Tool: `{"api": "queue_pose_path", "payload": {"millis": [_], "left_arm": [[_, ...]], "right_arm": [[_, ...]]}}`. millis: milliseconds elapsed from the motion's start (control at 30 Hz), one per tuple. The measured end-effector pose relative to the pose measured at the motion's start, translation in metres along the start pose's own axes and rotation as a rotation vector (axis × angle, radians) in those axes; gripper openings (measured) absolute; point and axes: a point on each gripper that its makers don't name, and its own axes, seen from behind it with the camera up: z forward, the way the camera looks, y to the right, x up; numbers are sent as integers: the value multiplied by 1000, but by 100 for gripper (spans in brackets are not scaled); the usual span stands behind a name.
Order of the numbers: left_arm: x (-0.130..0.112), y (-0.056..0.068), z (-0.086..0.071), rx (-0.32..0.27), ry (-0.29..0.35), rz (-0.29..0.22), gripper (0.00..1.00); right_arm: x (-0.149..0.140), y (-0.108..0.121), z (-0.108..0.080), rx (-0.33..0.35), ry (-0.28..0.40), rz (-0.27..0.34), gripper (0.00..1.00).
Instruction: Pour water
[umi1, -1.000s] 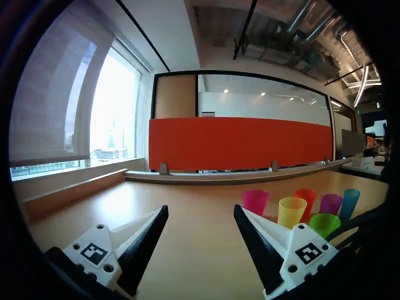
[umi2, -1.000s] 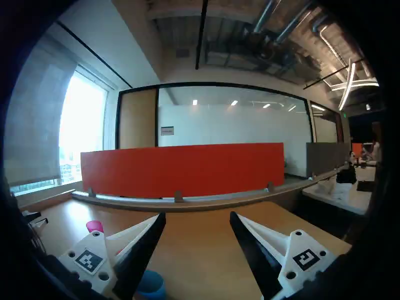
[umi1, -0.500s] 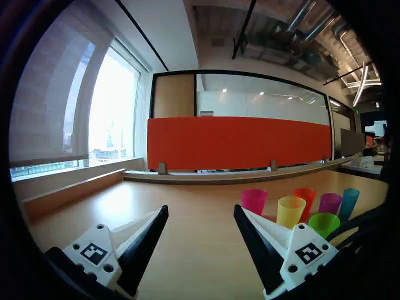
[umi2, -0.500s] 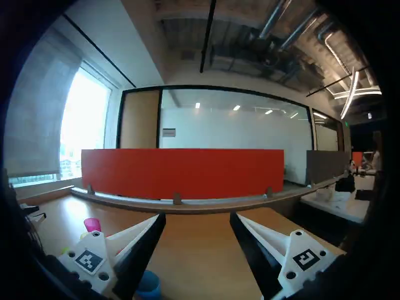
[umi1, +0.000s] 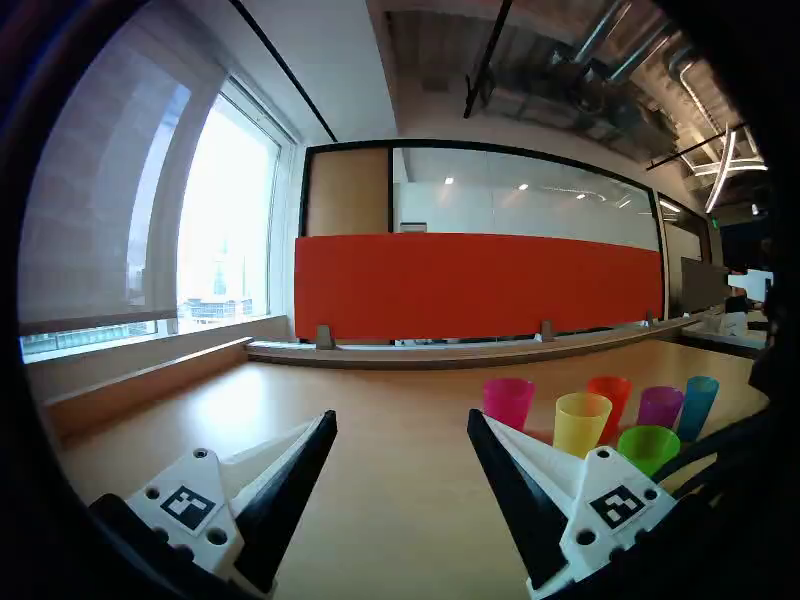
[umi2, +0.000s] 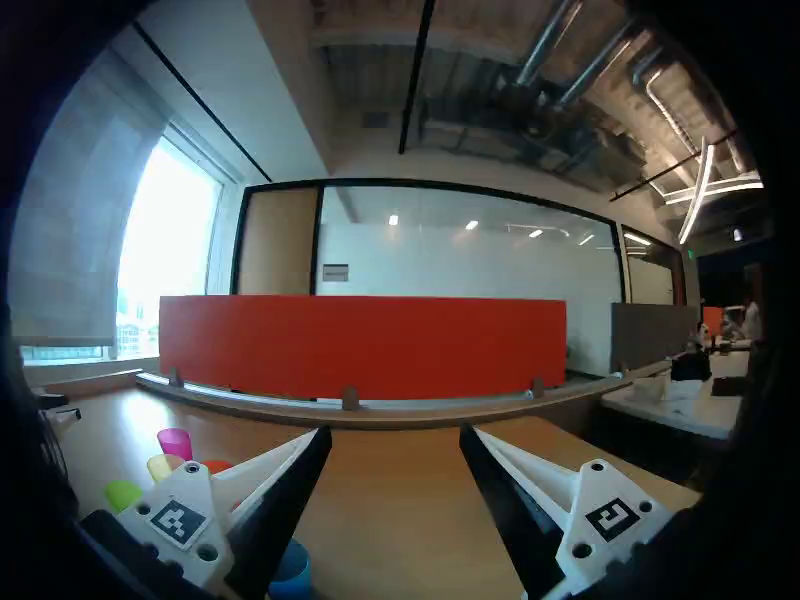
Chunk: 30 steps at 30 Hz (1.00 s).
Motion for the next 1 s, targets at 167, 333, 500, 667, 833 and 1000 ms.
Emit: {"api": "queue_pose_path", "payload": {"millis": [167,333,500,667,833,1000], "left_arm": [[0,0,0,0,0,0,97],[0,-1,0,0,0,0,97],[0,-1,0,0,0,0,97],[0,-1,0,0,0,0,97],[0,-1,0,0,0,0,97],[0,-1,0,0,0,1,97]], "right_arm": [[-20,4,-1,4,1,5,99],[-38,7,-2,1,-20,5,99],[-51,8,-3,2,-24,-16,99],[-65,6,0,3,-41,-9,99],[-75,6,1,8,-52,13,100],[-81,6,2,17,-54,35,99]]}}
